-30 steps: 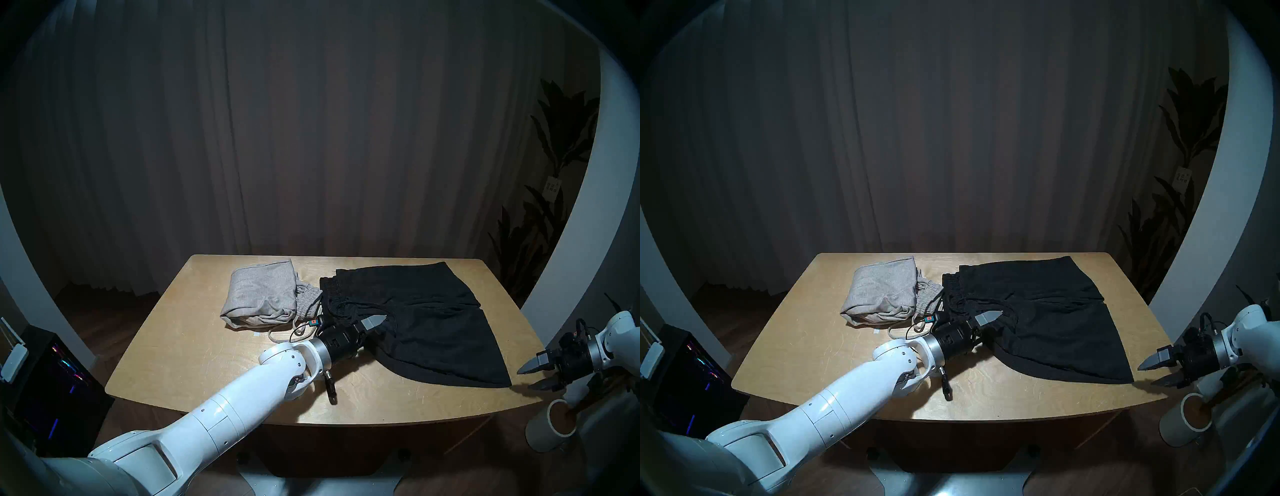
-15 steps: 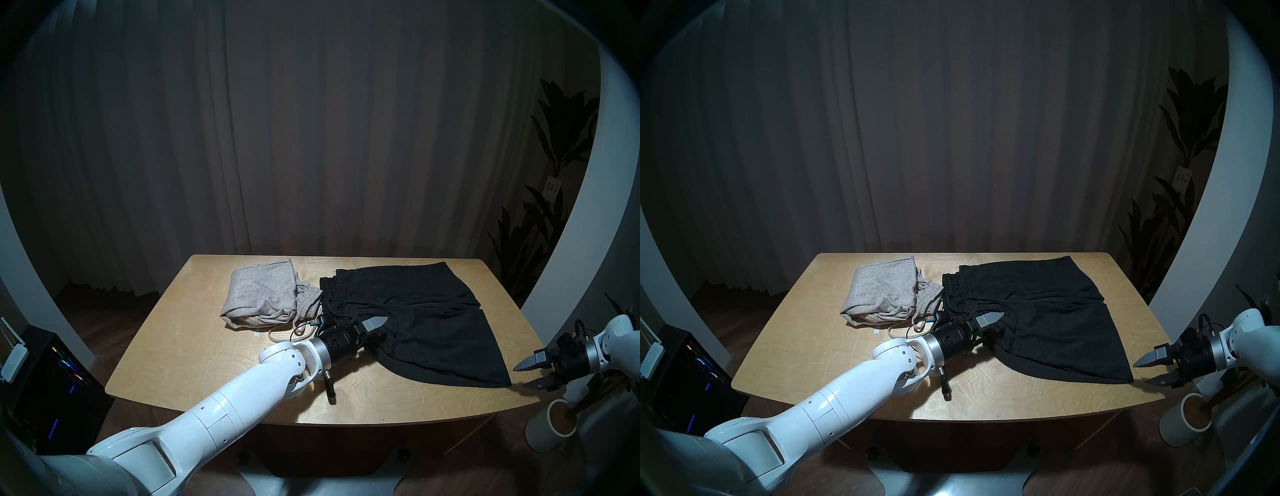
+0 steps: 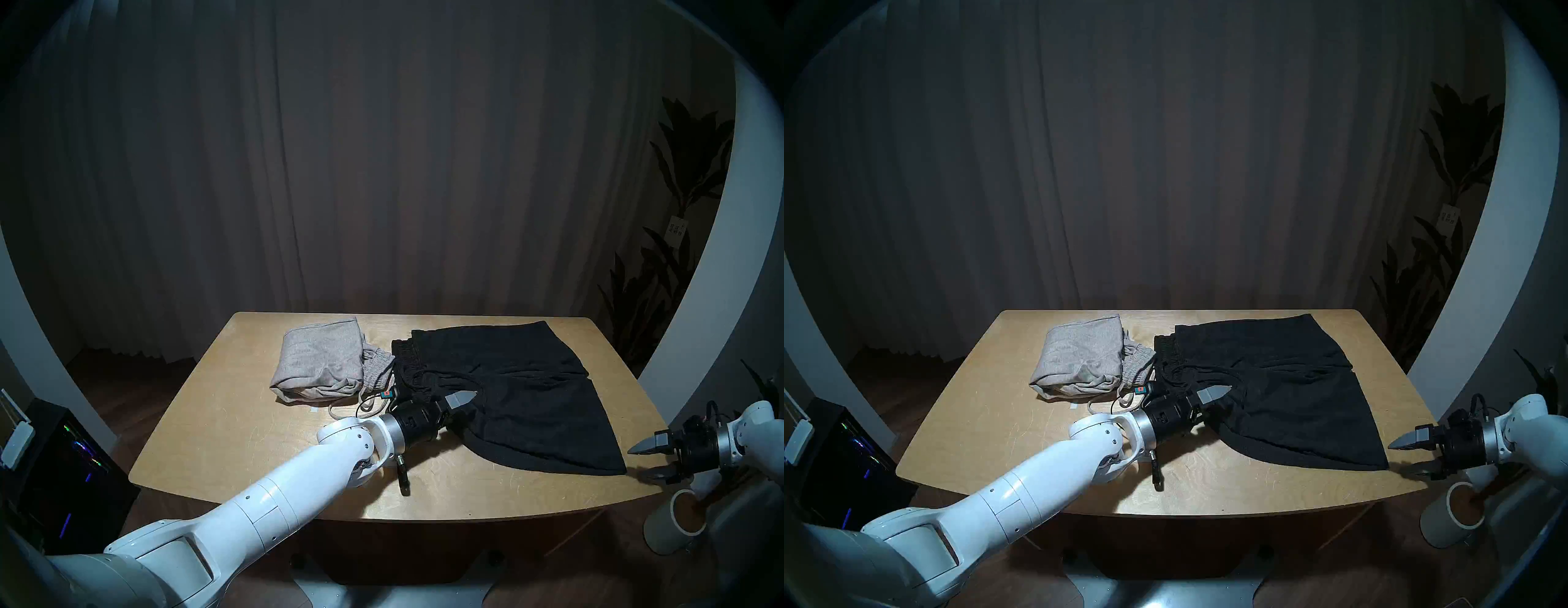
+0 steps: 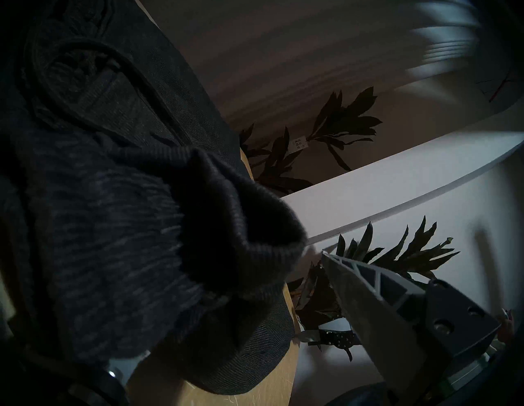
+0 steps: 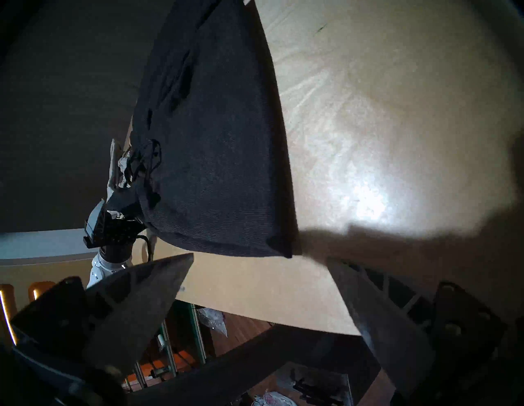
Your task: Fold pants twice and stack them
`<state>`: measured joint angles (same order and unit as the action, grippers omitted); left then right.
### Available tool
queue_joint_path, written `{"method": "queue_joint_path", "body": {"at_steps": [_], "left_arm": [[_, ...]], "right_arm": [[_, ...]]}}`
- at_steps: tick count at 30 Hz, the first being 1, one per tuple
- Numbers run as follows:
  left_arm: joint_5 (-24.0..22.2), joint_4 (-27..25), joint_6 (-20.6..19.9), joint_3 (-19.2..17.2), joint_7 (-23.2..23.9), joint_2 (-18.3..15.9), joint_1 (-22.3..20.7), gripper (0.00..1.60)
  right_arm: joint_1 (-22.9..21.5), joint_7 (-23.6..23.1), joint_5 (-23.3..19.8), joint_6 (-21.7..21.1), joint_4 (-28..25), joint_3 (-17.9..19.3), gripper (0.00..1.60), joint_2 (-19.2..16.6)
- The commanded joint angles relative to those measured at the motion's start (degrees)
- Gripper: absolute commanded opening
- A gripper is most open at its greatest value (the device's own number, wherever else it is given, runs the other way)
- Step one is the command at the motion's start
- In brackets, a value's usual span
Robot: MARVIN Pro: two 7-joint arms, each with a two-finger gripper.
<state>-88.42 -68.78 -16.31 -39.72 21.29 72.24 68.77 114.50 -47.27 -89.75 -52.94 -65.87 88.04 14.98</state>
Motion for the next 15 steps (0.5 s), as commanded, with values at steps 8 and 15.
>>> {"method": "queue_joint_path", "body": {"at_steps": [8,15], "left_arm": [[1.7,5.8,-0.1,2.6,-2.4,-4.1,4.4,1.60],[1.8,6.3,0.2,2.8,-2.2,-3.9,4.2,1.60]], "right_arm": [[-3.6,2.3,-1.2,1.8,1.4,0.4,1.60,3.1],[-4.1,3.7,-1.5,1.9,3.5,0.1,1.60,4.4]]}}
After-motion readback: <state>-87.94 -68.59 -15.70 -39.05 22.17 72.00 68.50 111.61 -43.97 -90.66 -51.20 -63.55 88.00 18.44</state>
